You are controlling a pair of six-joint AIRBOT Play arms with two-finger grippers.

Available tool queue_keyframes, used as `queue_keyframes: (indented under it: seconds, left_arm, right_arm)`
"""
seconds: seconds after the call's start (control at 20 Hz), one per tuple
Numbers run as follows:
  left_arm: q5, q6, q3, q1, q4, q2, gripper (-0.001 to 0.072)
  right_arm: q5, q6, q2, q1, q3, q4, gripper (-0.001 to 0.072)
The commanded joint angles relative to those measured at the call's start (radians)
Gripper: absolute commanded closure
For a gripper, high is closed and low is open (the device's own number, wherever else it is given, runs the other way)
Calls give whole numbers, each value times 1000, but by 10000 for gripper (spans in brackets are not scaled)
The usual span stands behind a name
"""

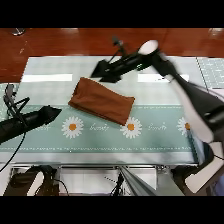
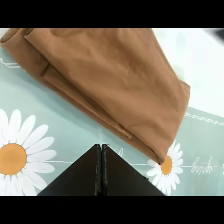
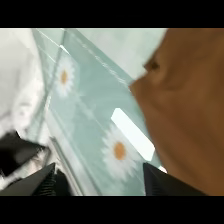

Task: Fold the shirts.

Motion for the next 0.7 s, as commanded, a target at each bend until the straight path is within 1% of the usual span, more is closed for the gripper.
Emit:
queue_keyframes:
  seconds: [0.0,0.05,0.1,0.15,0.2,0.3,0.35,0.4,0.45,0.5,0.55,0.6,0.65]
  left_arm:
    - [9,3,-1,1,5,-4,689]
    - [8,3,-1,1,5,-4,689]
    - [8,3,-1,1,5,-4,689]
    - [8,3,-1,1,5,-4,689]
    - [8,3,-1,0,5,-4,689]
    - [8,3,-1,-2,5,-4,689]
    - [8,8,-1,-2,5,-4,690]
    - [8,18,-1,-2,5,-4,689]
    - [8,19,-1,-2,5,-4,689]
    - [9,19,-1,-2,5,-4,690]
    - [14,39,-1,-1,5,-4,690]
    - [28,83,-2,-1,5,-4,689]
    - [46,107,-3,-1,5,-5,689]
  right_arm:
    - [296,-6,219,-163,-26,-415,83]
    - [280,20,324,-193,-85,-598,83]
    - [213,66,433,-216,-180,-728,83]
    - [106,121,550,-236,-311,-814,83]
    - [-18,185,676,-254,-481,-875,85]
    - [-234,304,888,-267,-834,-921,97]
    - [-338,416,967,-267,-1009,-908,97]
    - [-427,500,1012,-264,-1146,-844,97]
    - [-513,510,1027,-264,-1259,-707,97]
    - [-580,460,1015,-264,-1331,-553,97]
    - [-626,363,986,-264,-1373,-395,97]
    - [-634,256,935,-264,-1382,-266,97]
    - [-620,164,881,-264,-1374,-168,97]
